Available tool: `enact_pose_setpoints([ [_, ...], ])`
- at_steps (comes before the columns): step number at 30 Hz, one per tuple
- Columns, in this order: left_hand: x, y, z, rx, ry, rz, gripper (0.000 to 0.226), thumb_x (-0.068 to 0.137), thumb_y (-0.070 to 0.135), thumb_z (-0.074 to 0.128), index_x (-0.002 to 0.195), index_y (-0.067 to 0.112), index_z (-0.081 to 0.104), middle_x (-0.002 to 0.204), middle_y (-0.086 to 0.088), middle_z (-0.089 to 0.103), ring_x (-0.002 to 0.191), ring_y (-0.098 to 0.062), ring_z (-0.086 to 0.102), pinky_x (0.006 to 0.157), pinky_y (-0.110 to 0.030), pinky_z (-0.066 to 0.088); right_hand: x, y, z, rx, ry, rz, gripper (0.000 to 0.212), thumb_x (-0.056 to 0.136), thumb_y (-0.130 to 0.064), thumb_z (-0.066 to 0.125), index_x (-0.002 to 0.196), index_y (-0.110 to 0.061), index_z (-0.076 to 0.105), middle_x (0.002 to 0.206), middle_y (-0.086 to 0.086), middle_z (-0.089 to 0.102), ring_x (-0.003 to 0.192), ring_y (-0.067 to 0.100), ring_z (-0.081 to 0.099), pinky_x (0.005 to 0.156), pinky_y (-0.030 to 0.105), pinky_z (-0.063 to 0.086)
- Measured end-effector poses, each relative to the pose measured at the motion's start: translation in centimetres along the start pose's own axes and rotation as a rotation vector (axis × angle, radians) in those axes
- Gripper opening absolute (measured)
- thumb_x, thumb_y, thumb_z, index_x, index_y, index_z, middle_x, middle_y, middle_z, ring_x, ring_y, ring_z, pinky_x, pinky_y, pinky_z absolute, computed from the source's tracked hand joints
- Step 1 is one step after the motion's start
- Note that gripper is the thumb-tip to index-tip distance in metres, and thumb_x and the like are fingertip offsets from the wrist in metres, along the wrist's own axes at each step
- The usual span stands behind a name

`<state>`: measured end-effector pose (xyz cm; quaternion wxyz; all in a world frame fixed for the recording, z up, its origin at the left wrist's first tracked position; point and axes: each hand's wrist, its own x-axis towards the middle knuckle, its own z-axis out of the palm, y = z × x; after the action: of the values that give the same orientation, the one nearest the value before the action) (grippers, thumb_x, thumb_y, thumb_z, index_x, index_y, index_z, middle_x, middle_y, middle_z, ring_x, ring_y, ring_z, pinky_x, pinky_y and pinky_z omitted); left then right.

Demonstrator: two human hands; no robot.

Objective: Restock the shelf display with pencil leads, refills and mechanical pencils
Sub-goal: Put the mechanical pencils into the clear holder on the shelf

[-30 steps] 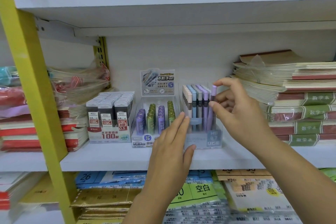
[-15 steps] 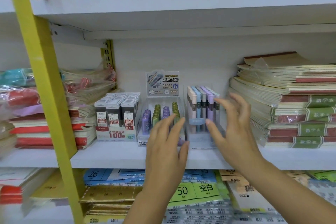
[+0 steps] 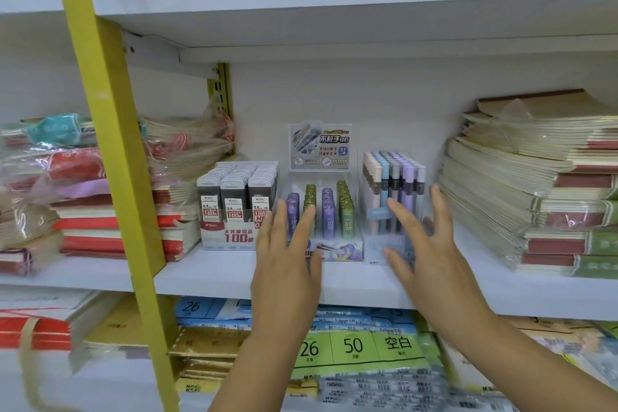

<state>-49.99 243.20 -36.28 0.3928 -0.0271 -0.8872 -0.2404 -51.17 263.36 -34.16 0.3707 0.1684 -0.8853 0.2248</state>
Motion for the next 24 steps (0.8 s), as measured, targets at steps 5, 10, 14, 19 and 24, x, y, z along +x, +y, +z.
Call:
enact_pose_setpoints([
  [5,0.2,-0.3,0.0,0.026,-0.043,0.008,0.068,0.102,0.037,0.046,0.153,0.049,0.002,0.166,0.012,-0.010,0.152,-0.011,-0.009,0.118,-0.032,0.021,0.5,0.4,0.4,0.043,-0.063,0.003,0.077,0.091,-0.027,0.064,0.148,-0.047,0.017,0.154,-0.012,-0.031,0.132,0.026,0.044,0.076,0.021,0.046],
  [10,0.7,0.1,-1.1,0.090,-0.046,0.040,0.075,0.097,0.034,0.059,0.156,0.038,0.014,0.167,0.004,0.001,0.152,-0.022,0.003,0.122,-0.038,0.012,1.6,0.1,-1.6,0.057,-0.028,0.044,0.074,0.090,-0.052,0.053,0.147,-0.055,0.006,0.155,-0.018,-0.025,0.149,0.017,-0.005,0.118,0.041,0.013],
  [14,3.6,-0.1,-2.1,0.208,-0.052,0.203,0.078,0.093,0.047,0.061,0.157,0.031,0.020,0.167,0.001,0.003,0.154,-0.021,-0.002,0.121,-0.034,0.000,6.1,-0.7,-3.7,-0.102,-0.031,-0.032,0.071,0.088,-0.066,0.031,0.150,-0.045,0.003,0.161,-0.013,-0.010,0.147,0.010,-0.014,0.117,0.039,-0.003],
  [19,5.3,-0.9,-1.8,0.275,-0.199,0.274,0.071,0.097,0.056,0.045,0.158,0.033,0.016,0.167,0.003,0.008,0.154,-0.018,-0.001,0.121,-0.034,-0.009,9.0,-1.1,-3.1,-0.205,-0.161,-0.136,0.061,0.094,-0.050,0.048,0.149,-0.029,0.033,0.158,0.001,0.026,0.146,0.021,0.020,0.116,0.038,0.020],
  [24,5.1,-1.0,-2.6,0.192,-0.200,0.297,0.068,0.097,0.053,0.049,0.156,0.032,0.021,0.165,0.002,0.020,0.153,-0.018,0.012,0.122,-0.033,-0.006,9.0,-1.3,-3.3,-0.236,-0.123,-0.126,0.056,0.093,-0.045,0.053,0.144,-0.025,0.042,0.151,0.005,0.038,0.141,0.024,0.026,0.115,0.040,0.021],
])
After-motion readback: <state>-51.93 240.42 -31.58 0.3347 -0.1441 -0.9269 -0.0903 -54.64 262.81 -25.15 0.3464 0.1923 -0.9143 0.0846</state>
